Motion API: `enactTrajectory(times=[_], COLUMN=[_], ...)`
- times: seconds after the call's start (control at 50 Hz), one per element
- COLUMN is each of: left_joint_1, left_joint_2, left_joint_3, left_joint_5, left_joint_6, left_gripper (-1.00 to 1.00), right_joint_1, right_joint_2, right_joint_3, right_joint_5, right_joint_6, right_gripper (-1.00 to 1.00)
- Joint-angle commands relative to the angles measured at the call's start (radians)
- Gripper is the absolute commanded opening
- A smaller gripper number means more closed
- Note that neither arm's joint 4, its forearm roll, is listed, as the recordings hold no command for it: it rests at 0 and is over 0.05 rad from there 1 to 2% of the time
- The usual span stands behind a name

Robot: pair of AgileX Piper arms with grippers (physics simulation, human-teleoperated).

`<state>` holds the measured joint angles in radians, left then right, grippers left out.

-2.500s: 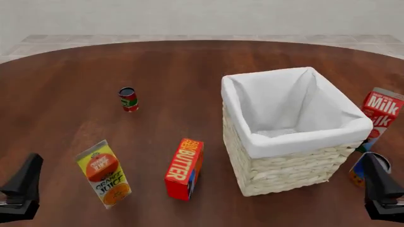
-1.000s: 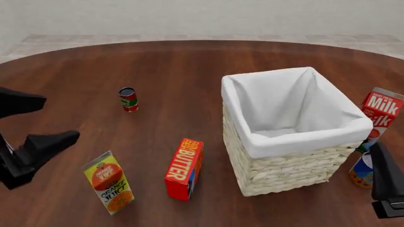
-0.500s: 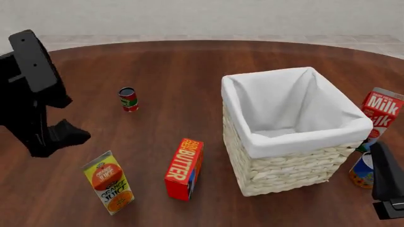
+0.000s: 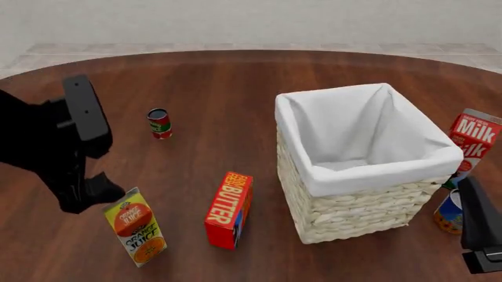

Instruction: Pick up the orange juice, and put it in the basket.

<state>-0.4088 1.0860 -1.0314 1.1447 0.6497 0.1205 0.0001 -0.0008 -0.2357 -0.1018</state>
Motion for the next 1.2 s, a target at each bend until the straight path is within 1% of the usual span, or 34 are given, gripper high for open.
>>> enactTrajectory(times=[0.02,0.08,0.14,0.16,0.2,0.24,0.28,0.32,0.34,0.36,0.38,0.4,0.44,0.48,0.52,0.54,0.56,0.58,0.68,0.7,0.74,0.78,0.8,0.84,0.86,0.92,1.02,1.1,1.12,1.2], left_joint_1=[0.024,0.046,0.055,0.065,0.07,0.059,0.061,0.067,0.046,0.034,0.034,0.013,0.003,0.015,0.055,0.029,0.029,-0.023,-0.039,-0.032,-0.033,-0.019,0.006,0.016,0.033,0.046,0.046,0.077,0.067,0.072], left_joint_2=[0.011,0.009,0.021,0.018,0.022,0.021,0.018,0.027,0.023,0.017,0.017,0.002,-0.007,0.009,0.029,0.019,0.019,-0.007,-0.01,-0.01,-0.009,-0.001,0.01,0.016,0.022,0.024,0.032,0.051,0.052,0.078], left_joint_3=[0.025,0.05,0.048,0.07,0.077,0.095,0.123,0.126,0.122,0.141,0.141,0.166,0.194,0.193,0.186,0.19,0.191,0.207,0.244,0.265,0.268,0.265,0.263,0.264,0.277,0.298,0.31,0.328,0.326,0.328], left_joint_5=[-0.015,-0.027,-0.041,-0.054,-0.064,-0.077,-0.093,-0.123,-0.127,-0.132,-0.132,-0.126,-0.131,-0.15,-0.18,-0.182,-0.182,-0.173,-0.193,-0.199,-0.2,-0.202,-0.211,-0.216,-0.227,-0.239,-0.253,-0.277,-0.277,-0.305], left_joint_6=[0.007,0.028,0.015,0.031,0.028,0.01,0.013,0.011,-0.014,-0.016,-0.016,-0.013,-0.02,-0.02,0.002,-0.016,-0.016,-0.06,-0.081,-0.063,-0.066,-0.053,-0.029,-0.021,-0.004,0.013,0.006,0.032,0.019,0.024], left_gripper=[1.0,1.0,1.0,1.0,1.0,1.0,1.0,1.0,1.0,1.0,1.0,1.0,1.0,1.0,1.0,1.0,1.0,1.0,1.0,1.0,1.0,1.0,1.0,1.0,1.0,1.0,1.0,1.0,1.0,1.0], right_joint_1=[0.007,0.009,0.012,0.013,0.013,0.014,0.014,0.016,0.016,0.016,0.016,0.016,0.015,0.015,0.014,0.013,0.013,0.011,0.01,0.012,0.012,0.012,0.012,0.014,0.014,0.018,0.022,0.023,0.022,0.028], right_joint_2=[0.0,0.0,0.0,0.0,0.0,0.0,0.0,0.0,0.0,0.0,0.0,0.0,0.0,0.0,0.0,0.0,0.0,0.0,0.0,0.0,0.0,0.0,0.0,0.0,0.0,0.0,0.0,0.0,0.0,0.0], right_joint_3=[0.0,0.0,0.0,0.0,0.0,0.0,0.0,0.0,0.0,0.0,0.0,0.0,0.001,0.001,0.001,0.001,0.001,0.001,0.001,0.001,0.001,0.001,0.001,0.001,0.001,0.001,0.001,0.001,0.001,0.001], right_joint_5=[0.007,0.01,0.011,0.012,0.013,0.014,0.017,0.018,0.019,0.02,0.02,0.021,0.021,0.024,0.026,0.026,0.026,0.025,0.027,0.028,0.029,0.029,0.029,0.03,0.032,0.035,0.037,0.037,0.037,0.038], right_joint_6=[0.002,0.004,0.004,0.003,0.003,0.005,0.007,0.006,0.006,0.008,0.008,0.012,0.024,0.025,0.023,0.023,0.023,0.026,0.027,0.027,0.027,0.027,0.029,0.028,0.036,0.038,0.038,0.038,0.035,0.036], right_gripper=[1.0,1.0,1.0,1.0,1.0,1.0,1.0,1.0,1.0,1.0,1.0,1.0,1.0,1.0,1.0,1.0,1.0,1.0,1.0,1.0,1.0,1.0,1.0,1.0,1.0,1.0,1.0,1.0,1.0,1.0])
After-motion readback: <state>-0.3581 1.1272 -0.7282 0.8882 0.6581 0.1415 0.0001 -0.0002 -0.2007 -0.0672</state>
